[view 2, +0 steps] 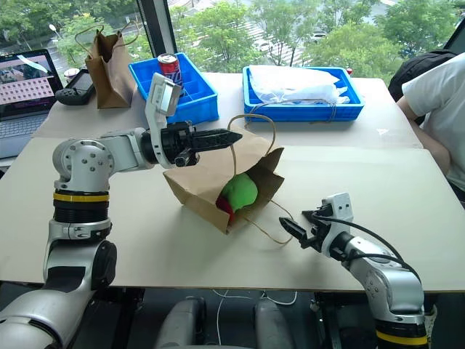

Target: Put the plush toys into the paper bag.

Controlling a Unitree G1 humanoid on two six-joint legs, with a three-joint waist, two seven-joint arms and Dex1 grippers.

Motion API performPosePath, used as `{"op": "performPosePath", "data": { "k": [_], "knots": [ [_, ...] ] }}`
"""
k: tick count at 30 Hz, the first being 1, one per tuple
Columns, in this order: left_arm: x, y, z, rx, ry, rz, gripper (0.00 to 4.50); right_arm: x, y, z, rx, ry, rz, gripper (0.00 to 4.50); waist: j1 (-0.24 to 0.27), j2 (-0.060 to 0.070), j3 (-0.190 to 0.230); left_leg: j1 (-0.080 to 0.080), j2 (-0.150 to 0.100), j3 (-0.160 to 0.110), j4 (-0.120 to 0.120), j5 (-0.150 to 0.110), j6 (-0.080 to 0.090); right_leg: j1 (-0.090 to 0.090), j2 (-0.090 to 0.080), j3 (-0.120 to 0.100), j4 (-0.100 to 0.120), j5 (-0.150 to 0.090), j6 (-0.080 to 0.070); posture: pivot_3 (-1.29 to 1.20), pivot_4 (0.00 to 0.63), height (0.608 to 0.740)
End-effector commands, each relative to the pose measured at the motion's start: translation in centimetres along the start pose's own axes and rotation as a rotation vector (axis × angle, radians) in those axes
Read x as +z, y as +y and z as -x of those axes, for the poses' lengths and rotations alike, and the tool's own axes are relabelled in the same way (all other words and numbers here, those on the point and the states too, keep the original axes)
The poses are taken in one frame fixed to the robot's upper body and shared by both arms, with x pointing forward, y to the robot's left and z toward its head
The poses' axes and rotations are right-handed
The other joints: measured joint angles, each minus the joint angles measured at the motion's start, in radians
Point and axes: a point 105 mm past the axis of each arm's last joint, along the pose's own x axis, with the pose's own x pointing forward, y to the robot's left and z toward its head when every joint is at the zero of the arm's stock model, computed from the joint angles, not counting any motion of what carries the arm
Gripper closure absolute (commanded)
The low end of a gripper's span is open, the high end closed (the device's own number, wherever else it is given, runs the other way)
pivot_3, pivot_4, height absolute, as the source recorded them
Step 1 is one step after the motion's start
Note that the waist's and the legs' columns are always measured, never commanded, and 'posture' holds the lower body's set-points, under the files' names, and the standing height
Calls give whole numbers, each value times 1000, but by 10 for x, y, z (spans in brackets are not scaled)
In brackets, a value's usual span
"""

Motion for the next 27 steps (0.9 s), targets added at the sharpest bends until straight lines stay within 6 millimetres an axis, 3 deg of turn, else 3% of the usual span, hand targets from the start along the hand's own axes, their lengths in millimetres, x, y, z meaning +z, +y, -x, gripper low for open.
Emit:
{"op": "performPosePath", "data": {
  "k": [1,9,17,22,27],
  "knots": [
    [13,-8,4,-3,-37,-65,4500,-7,27,0,151,19,-41,1858,1,0,0,0,0,0,0,0,0,0,0,0,0,0,0,0,150,689],
    [16,-6,6,10,-41,-73,4500,21,52,10,335,-109,-186,4414,4,0,0,-1,0,0,0,0,0,-1,0,0,0,1,-1,0,150,689],
    [31,3,10,45,-58,-137,4500,85,68,19,450,-350,-290,4414,4,0,0,-1,0,0,0,0,0,-1,0,0,0,1,-2,0,150,689],
    [52,13,18,94,-75,-215,4500,144,86,31,559,-548,-330,4414,5,0,0,-2,0,-1,-1,0,0,-1,0,-1,0,1,-2,0,150,689],
    [68,19,23,120,-90,-273,4500,171,106,44,648,-609,-357,4414,7,0,0,-4,0,-1,-1,0,0,-3,0,-1,0,2,-3,0,150,689]
  ]
}}
